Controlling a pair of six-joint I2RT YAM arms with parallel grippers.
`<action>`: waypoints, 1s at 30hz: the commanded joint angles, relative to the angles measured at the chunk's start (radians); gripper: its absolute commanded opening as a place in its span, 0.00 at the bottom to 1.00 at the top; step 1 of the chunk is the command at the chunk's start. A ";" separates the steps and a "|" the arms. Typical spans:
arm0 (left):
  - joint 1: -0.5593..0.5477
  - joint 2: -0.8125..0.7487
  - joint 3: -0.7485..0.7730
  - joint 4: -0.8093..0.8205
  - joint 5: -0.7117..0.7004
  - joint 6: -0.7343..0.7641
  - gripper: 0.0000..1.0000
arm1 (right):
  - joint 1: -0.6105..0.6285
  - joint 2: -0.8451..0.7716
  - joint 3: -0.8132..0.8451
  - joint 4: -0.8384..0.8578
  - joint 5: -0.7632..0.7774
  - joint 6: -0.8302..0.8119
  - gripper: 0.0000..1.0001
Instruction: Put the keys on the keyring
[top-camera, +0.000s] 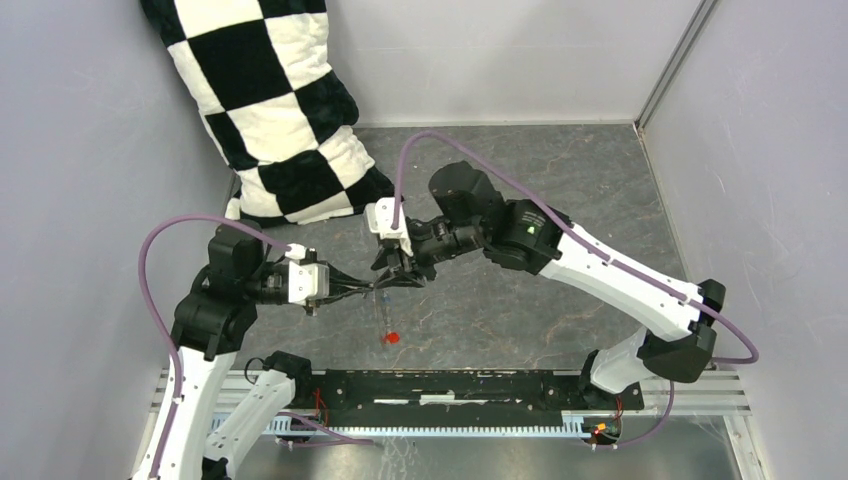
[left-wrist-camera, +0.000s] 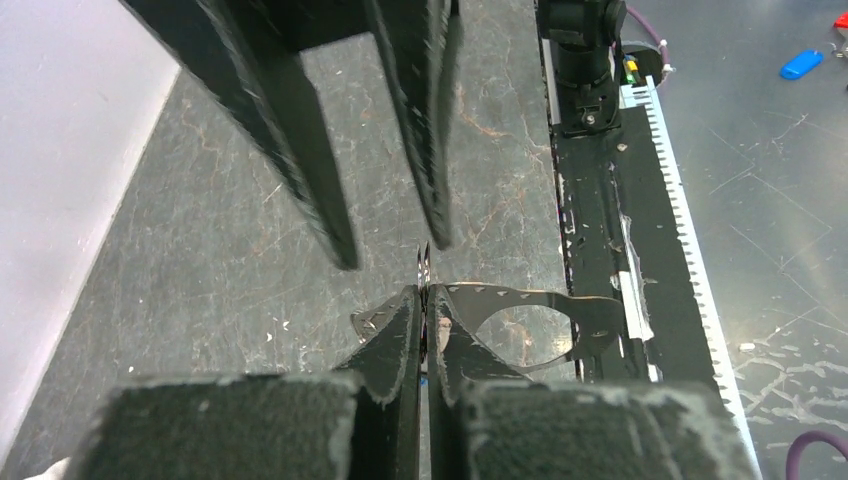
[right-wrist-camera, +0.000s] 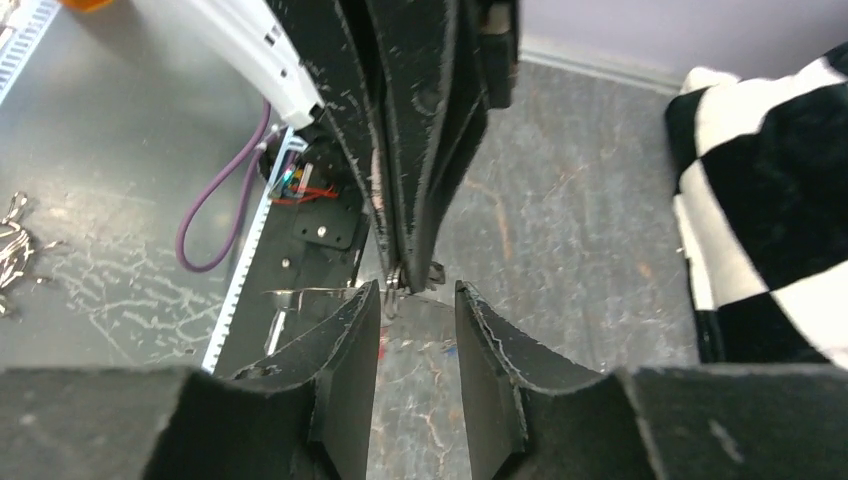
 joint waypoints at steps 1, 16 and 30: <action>-0.001 0.010 0.048 -0.001 -0.005 0.066 0.02 | 0.032 0.019 0.053 -0.072 0.018 -0.030 0.38; -0.001 0.004 0.043 -0.022 0.004 0.097 0.02 | 0.039 0.048 0.027 0.019 0.055 0.020 0.06; -0.001 -0.052 0.047 -0.024 -0.054 0.063 0.54 | 0.004 -0.195 -0.369 0.527 0.054 0.176 0.00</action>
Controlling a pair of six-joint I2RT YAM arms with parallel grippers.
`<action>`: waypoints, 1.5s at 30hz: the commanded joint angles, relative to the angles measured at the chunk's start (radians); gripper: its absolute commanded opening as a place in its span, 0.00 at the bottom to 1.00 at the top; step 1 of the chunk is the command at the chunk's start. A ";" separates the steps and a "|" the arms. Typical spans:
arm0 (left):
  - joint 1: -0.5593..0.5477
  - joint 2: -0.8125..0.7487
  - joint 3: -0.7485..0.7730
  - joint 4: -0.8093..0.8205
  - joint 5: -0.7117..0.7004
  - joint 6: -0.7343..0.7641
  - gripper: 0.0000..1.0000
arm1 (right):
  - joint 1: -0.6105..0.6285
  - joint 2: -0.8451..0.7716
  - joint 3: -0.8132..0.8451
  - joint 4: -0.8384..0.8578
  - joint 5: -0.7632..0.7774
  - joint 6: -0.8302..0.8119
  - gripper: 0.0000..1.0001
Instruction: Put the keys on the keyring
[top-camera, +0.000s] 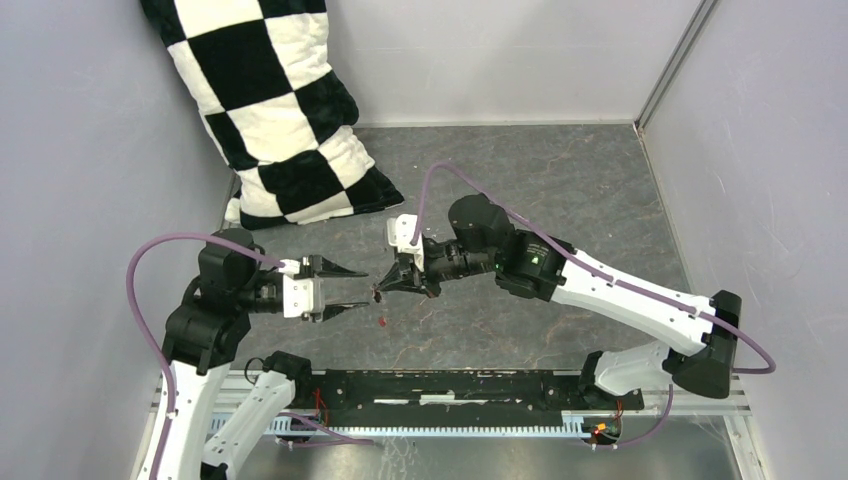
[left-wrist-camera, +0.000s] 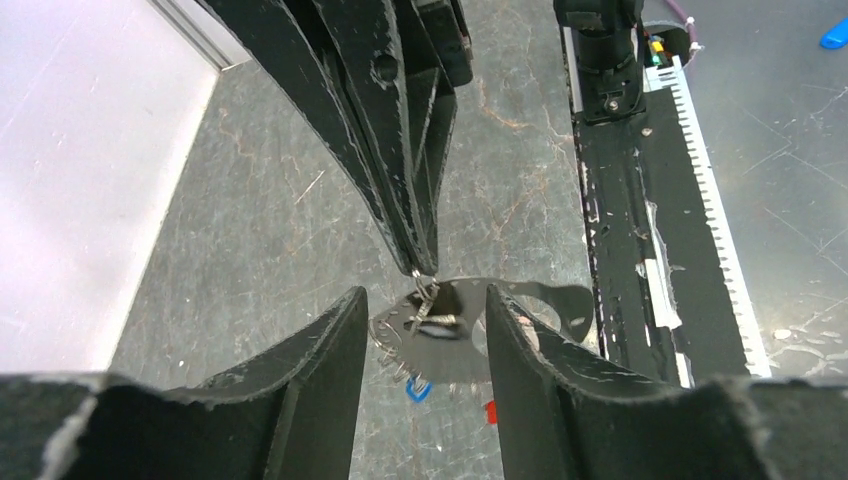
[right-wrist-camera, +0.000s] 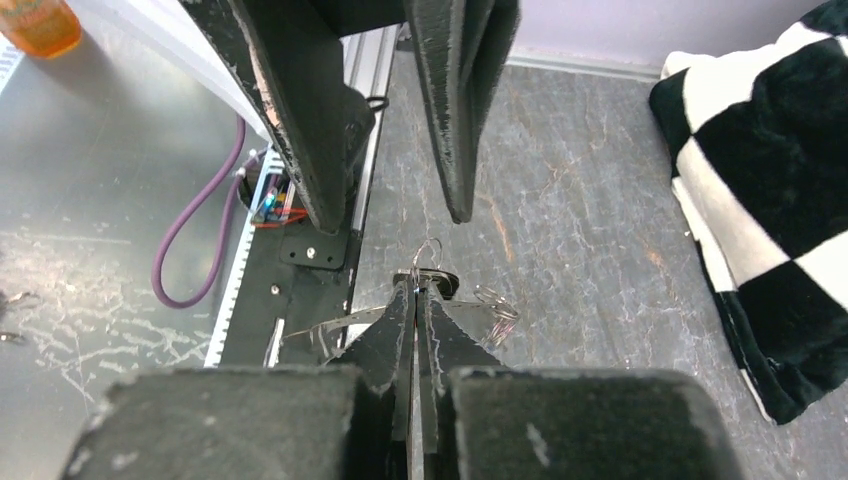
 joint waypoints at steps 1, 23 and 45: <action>-0.001 -0.020 0.026 0.018 -0.024 -0.001 0.54 | -0.019 -0.073 -0.031 0.243 -0.034 0.073 0.01; -0.001 -0.094 -0.030 0.064 -0.074 0.098 0.26 | -0.041 -0.092 -0.137 0.422 -0.101 0.193 0.00; -0.001 -0.131 -0.063 0.064 -0.036 0.165 0.07 | -0.044 -0.107 -0.317 0.800 -0.069 0.461 0.01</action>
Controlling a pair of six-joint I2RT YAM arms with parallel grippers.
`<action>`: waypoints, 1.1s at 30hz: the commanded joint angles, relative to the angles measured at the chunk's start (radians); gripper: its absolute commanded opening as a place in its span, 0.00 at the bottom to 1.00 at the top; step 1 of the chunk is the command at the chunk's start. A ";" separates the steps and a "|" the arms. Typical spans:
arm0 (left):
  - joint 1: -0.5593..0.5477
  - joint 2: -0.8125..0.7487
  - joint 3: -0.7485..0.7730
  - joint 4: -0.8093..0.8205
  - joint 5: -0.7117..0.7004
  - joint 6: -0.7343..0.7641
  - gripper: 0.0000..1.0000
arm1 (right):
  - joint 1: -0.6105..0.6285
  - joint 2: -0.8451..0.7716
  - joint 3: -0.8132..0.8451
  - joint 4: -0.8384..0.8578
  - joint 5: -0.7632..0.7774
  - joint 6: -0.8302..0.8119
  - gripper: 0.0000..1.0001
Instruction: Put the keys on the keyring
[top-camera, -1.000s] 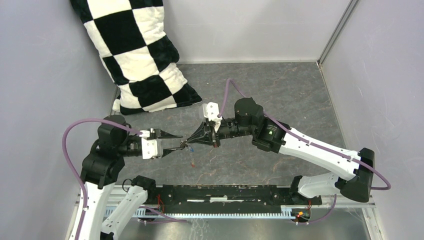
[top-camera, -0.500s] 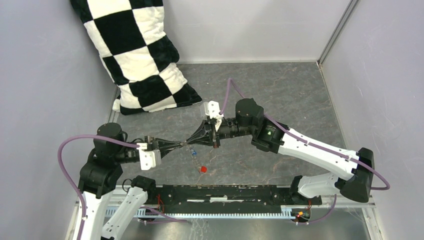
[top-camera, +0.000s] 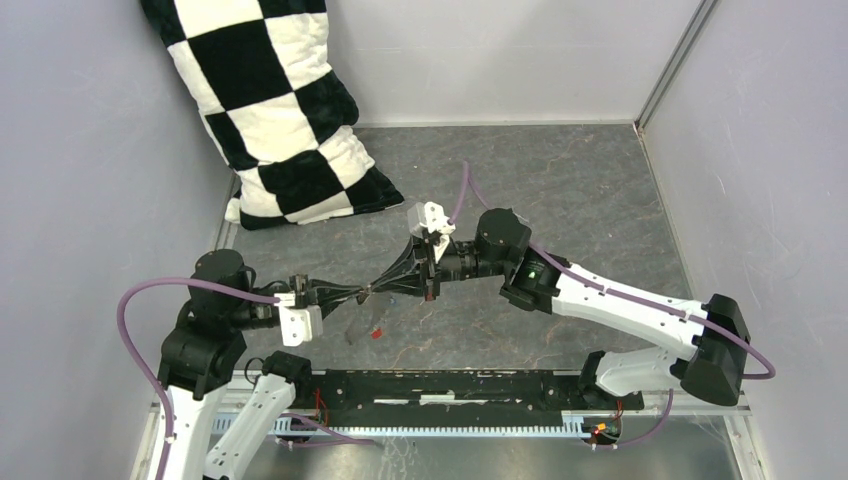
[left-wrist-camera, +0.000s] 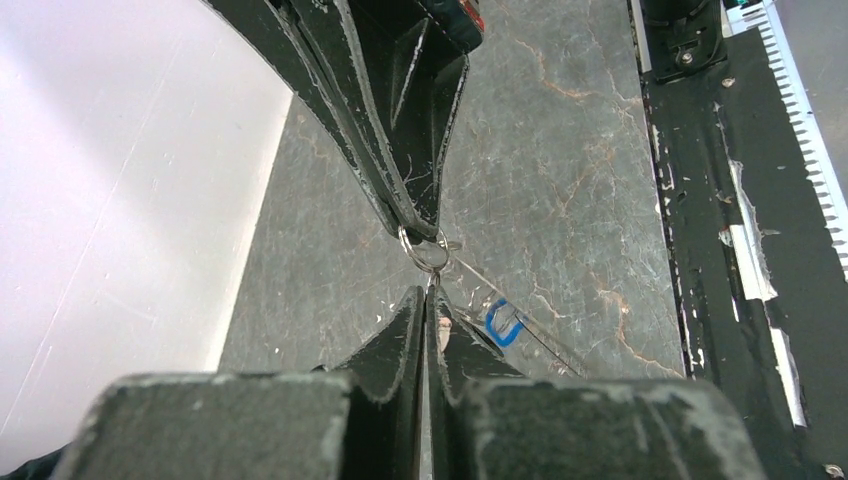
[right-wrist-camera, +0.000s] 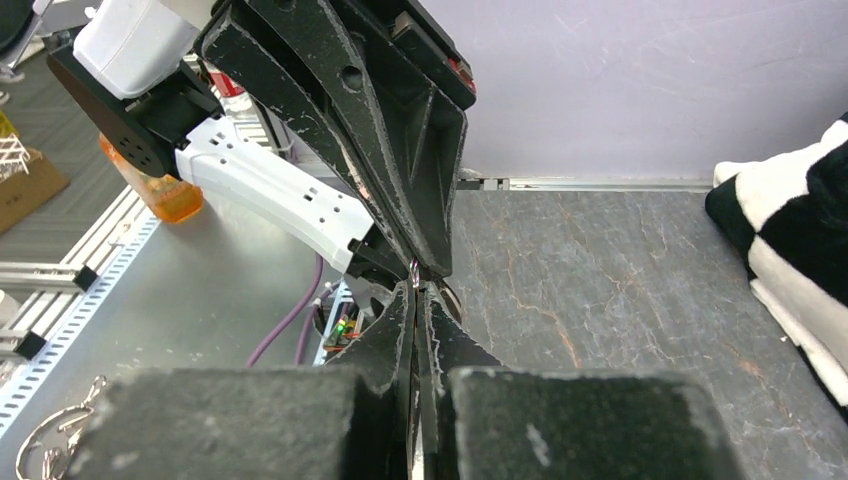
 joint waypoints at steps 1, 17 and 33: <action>-0.001 -0.006 -0.003 0.020 0.038 0.054 0.06 | -0.005 -0.044 -0.065 0.255 0.064 0.117 0.01; -0.001 -0.035 -0.022 0.020 0.067 0.058 0.06 | 0.046 -0.005 -0.236 0.712 0.269 0.330 0.01; -0.001 -0.044 -0.038 0.020 0.073 0.060 0.14 | 0.091 0.003 -0.344 0.988 0.406 0.407 0.01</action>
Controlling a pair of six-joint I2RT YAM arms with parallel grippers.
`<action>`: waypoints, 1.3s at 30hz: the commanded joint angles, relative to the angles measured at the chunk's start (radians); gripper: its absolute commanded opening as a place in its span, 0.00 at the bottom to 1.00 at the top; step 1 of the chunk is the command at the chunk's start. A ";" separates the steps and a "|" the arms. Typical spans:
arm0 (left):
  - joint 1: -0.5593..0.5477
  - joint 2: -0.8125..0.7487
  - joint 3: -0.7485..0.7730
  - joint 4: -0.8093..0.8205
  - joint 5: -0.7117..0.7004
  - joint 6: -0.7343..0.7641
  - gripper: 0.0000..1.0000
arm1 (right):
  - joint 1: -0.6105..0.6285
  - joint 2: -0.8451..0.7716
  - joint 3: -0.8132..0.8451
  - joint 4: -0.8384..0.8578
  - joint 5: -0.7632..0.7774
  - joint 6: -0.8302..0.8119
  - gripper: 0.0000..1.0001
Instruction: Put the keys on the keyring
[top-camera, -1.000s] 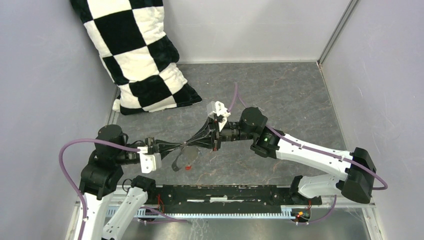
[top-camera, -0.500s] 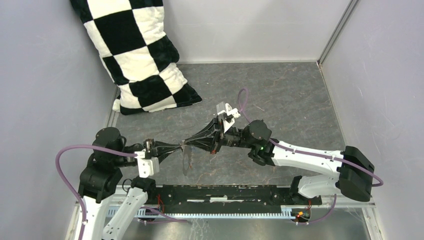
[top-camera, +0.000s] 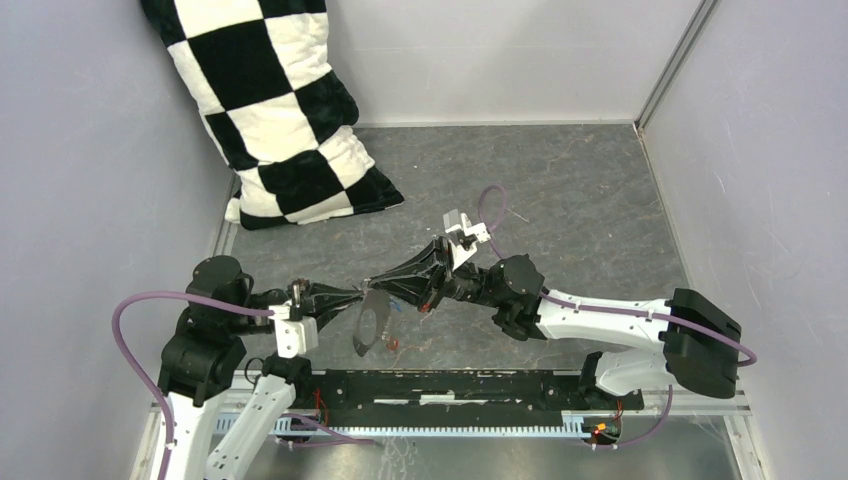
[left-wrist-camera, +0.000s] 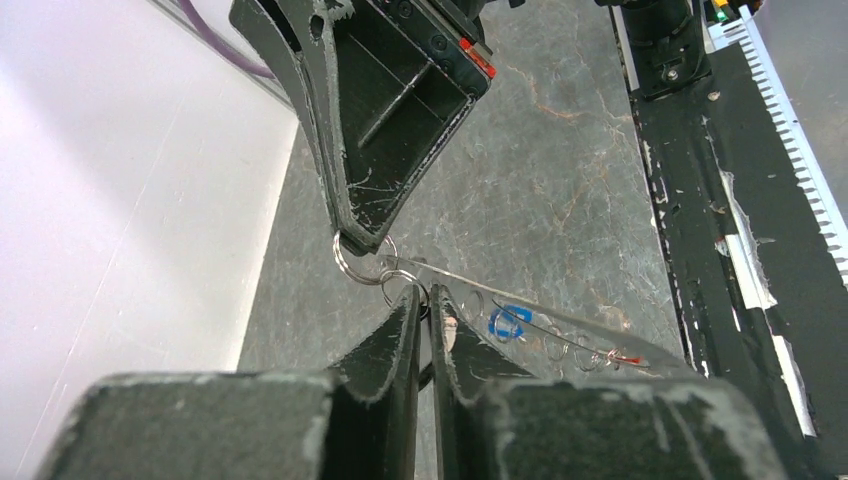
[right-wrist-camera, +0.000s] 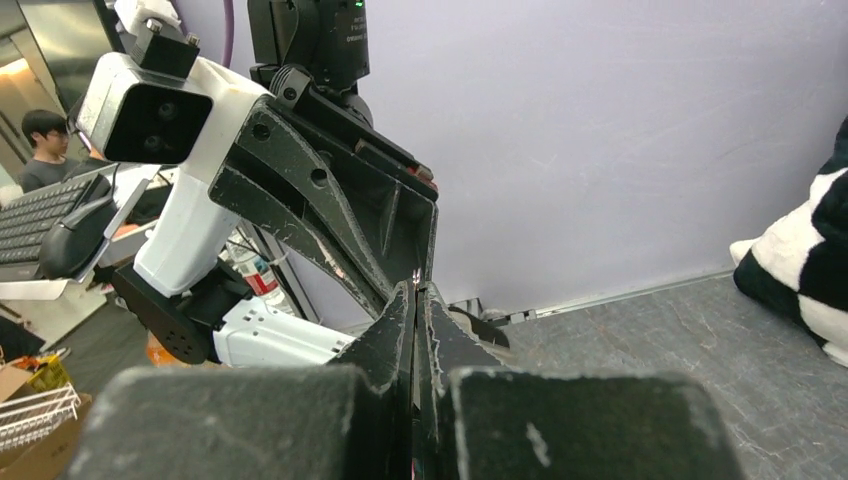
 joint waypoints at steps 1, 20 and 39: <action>-0.001 -0.007 -0.016 -0.011 0.025 0.051 0.19 | 0.009 -0.029 -0.034 0.259 0.103 0.043 0.01; -0.001 0.034 -0.052 0.224 -0.164 -0.416 1.00 | -0.120 -0.255 -0.119 -0.222 0.219 -0.268 0.04; 0.003 0.294 -0.033 0.378 -0.689 -0.793 1.00 | -0.312 -0.043 -0.184 -0.138 -0.167 -0.178 0.08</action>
